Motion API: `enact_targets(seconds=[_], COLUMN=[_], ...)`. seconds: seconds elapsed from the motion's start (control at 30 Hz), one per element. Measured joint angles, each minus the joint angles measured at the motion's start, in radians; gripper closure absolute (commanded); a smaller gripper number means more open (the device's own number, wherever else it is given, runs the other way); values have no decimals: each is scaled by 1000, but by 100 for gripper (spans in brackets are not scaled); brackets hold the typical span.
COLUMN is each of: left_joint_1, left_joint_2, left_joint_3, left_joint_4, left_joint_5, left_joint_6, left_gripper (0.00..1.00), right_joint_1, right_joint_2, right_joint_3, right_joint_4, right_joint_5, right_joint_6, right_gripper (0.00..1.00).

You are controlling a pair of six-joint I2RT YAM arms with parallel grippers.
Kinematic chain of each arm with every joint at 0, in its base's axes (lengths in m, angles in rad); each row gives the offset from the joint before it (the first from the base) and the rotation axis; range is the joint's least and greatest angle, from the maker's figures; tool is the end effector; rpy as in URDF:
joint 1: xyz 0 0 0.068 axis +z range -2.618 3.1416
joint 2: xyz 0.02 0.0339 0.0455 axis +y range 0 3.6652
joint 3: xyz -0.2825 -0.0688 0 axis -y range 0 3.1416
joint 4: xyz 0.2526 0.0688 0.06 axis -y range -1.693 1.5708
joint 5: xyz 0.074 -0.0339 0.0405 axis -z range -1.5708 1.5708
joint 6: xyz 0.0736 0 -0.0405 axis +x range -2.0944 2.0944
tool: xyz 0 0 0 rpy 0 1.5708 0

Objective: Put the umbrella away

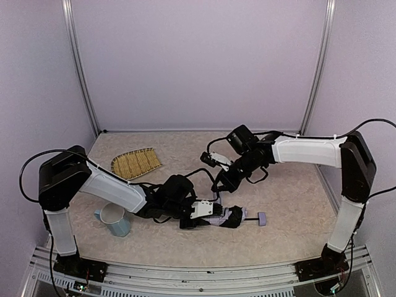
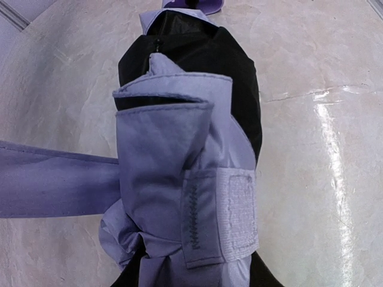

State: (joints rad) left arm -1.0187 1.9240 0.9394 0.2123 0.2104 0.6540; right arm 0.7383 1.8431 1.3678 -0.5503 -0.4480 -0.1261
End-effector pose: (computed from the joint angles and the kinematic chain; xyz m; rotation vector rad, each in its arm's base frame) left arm 0.2030 -0.3589 0.0995 1.8213 1.5030 -0.4255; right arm 0.2898 0.3068 0.2034 -1.2609 2.3312 0.7974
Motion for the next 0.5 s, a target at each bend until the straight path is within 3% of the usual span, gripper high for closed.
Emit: enact_targets(seconds=[0.27, 0.5], left_joint_1=[39, 75], left_joint_2=[12, 33], left_joint_3=[9, 35], left_joint_4=[8, -3], left_joint_5=[72, 153], left_joint_6=[-69, -135], left_gripper=[100, 100], right_joint_1=[43, 52], right_joint_2=[-106, -121], right_joint_3=[-291, -411], right_joint_4=[260, 424], right_joint_5=[-226, -243], right_joint_6=[239, 359], right_gripper=[100, 100])
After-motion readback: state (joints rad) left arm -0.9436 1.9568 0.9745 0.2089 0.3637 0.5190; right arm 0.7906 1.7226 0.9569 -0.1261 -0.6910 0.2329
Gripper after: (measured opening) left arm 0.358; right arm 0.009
